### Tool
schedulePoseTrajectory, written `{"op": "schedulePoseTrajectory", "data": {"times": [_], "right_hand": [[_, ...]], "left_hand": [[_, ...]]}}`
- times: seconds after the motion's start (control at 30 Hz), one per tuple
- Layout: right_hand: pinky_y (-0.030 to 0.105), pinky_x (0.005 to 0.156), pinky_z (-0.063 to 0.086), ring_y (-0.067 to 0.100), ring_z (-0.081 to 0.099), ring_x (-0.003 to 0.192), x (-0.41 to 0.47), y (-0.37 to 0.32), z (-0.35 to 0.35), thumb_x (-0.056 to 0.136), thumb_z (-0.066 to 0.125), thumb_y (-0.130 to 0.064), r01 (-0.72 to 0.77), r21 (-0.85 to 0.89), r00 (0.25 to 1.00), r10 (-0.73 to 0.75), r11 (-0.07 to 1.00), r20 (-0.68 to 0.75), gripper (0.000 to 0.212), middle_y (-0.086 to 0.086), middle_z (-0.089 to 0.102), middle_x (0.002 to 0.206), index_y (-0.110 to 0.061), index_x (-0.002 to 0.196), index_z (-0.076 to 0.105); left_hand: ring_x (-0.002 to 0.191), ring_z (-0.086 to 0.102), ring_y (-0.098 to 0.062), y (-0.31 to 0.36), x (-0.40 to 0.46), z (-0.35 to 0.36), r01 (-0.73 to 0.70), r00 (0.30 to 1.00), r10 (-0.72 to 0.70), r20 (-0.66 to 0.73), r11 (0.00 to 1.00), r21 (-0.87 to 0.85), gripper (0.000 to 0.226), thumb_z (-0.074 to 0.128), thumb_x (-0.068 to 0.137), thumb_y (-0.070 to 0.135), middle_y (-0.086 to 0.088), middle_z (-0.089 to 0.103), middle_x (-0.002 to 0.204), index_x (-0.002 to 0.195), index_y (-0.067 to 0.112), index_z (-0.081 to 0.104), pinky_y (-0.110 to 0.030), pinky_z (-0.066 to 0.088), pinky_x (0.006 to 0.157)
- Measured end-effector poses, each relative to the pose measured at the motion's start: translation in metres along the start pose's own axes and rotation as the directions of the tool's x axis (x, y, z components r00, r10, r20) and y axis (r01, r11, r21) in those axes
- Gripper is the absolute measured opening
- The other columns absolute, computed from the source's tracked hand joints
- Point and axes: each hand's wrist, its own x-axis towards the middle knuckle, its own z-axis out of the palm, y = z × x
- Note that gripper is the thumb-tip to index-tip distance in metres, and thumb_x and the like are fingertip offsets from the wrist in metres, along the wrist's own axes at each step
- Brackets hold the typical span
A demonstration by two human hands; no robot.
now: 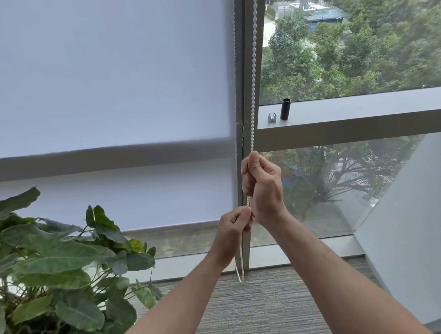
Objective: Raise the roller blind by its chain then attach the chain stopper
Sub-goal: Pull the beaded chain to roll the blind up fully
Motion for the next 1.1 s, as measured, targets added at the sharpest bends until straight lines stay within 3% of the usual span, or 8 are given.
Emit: {"op": "schedulePoseTrajectory", "data": {"times": [0.13, 0.23, 0.33, 0.53, 0.7, 0.9, 1.0, 1.1], "right_hand": [[0.021, 0.039, 0.016, 0.008, 0.021, 0.036, -0.001, 0.004, -0.001, 0.096, 0.047, -0.033, -0.011, 0.006, 1.000, 0.011, 1.000, 0.000, 0.039, -0.006, 0.031, 0.040, -0.015, 0.061, 0.051], [0.021, 0.037, 0.019, 0.009, 0.022, 0.034, -0.009, 0.021, -0.011, 0.096, 0.047, -0.032, -0.040, -0.030, 0.999, 0.040, 0.999, -0.011, 0.039, -0.004, 0.032, 0.040, -0.016, 0.061, 0.053], [0.021, 0.036, 0.020, 0.009, 0.023, 0.036, -0.024, 0.043, -0.023, 0.095, 0.048, -0.034, -0.114, -0.085, 0.993, 0.112, 0.990, -0.039, 0.041, -0.002, 0.032, 0.043, -0.021, 0.057, 0.055], [0.028, 0.040, 0.013, 0.008, 0.021, 0.038, -0.047, 0.081, -0.038, 0.100, 0.048, -0.030, -0.254, -0.152, 0.967, 0.248, 0.955, -0.061, 0.043, -0.002, 0.031, 0.045, -0.021, 0.058, 0.053], [0.027, 0.040, 0.015, 0.008, 0.022, 0.039, -0.058, 0.094, -0.049, 0.103, 0.044, -0.021, -0.305, -0.208, 0.952, 0.295, 0.929, -0.075, 0.043, -0.001, 0.029, 0.046, -0.015, 0.061, 0.051], [0.020, 0.046, 0.029, 0.006, 0.033, 0.045, -0.051, 0.087, -0.051, 0.103, 0.044, -0.012, -0.325, -0.246, 0.938, 0.345, 0.913, 0.043, 0.045, -0.005, 0.040, 0.050, -0.017, 0.059, 0.053], [0.033, 0.072, 0.046, 0.014, 0.062, 0.078, -0.035, 0.079, -0.060, 0.093, 0.056, -0.022, -0.304, -0.352, 0.928, 0.359, 0.885, 0.100, 0.021, -0.002, 0.070, 0.082, -0.010, 0.085, 0.071], [0.042, 0.097, 0.048, 0.020, 0.064, 0.114, -0.017, 0.063, -0.063, 0.080, 0.055, -0.026, -0.349, -0.274, 0.929, 0.369, 0.896, 0.020, 0.041, 0.004, 0.072, 0.116, -0.016, 0.116, 0.070]], "left_hand": [[0.125, 0.053, -0.017, 0.007, 0.006, -0.007, 0.058, 0.987, -0.034, 0.155, 0.986, -0.157, 0.042, 0.037, 0.092, 0.024, 0.005, 0.066, 0.122, 0.122, 0.013, 0.063, -0.037, 0.038, 0.106], [0.133, 0.047, -0.017, 0.024, 0.018, -0.019, 0.024, 1.000, -0.023, 0.007, 0.964, -0.266, 0.051, 0.040, 0.084, 0.024, -0.004, 0.058, 0.134, 0.131, 0.009, 0.054, -0.037, 0.033, 0.113], [0.120, 0.058, -0.025, 0.050, 0.029, -0.028, -0.029, 0.990, -0.018, -0.141, 0.946, -0.324, 0.042, 0.044, 0.086, 0.027, -0.012, 0.064, 0.120, 0.121, 0.011, 0.061, -0.048, 0.038, 0.111], [0.083, 0.064, -0.030, 0.089, 0.033, -0.007, -0.206, 0.977, 0.212, -0.003, 0.946, -0.251, 0.035, 0.037, 0.101, 0.026, -0.016, 0.065, 0.090, 0.114, 0.005, 0.062, -0.042, 0.052, 0.079], [0.053, 0.030, -0.011, 0.076, 0.028, 0.010, -0.230, 0.973, 0.221, -0.065, 0.946, -0.230, 0.032, 0.041, 0.101, 0.024, 0.010, 0.040, 0.055, 0.080, 0.011, 0.062, -0.029, 0.022, 0.053], [0.050, 0.029, -0.010, 0.072, 0.029, 0.016, -0.249, 0.952, 0.206, -0.225, 0.951, -0.185, 0.035, 0.044, 0.097, 0.027, 0.010, 0.035, 0.051, 0.065, 0.023, 0.059, -0.021, 0.025, 0.050], [0.049, 0.030, -0.010, 0.073, 0.034, 0.014, -0.223, 0.944, 0.166, -0.285, 0.958, -0.181, 0.033, 0.046, 0.094, 0.025, 0.006, 0.034, 0.051, 0.064, 0.022, 0.059, -0.022, 0.025, 0.048], [0.048, 0.036, -0.006, 0.062, 0.032, 0.014, -0.173, 0.950, 0.123, -0.285, 0.973, -0.155, 0.032, 0.045, 0.097, 0.017, 0.006, 0.041, 0.050, 0.067, 0.015, 0.057, -0.019, 0.031, 0.049]]}}
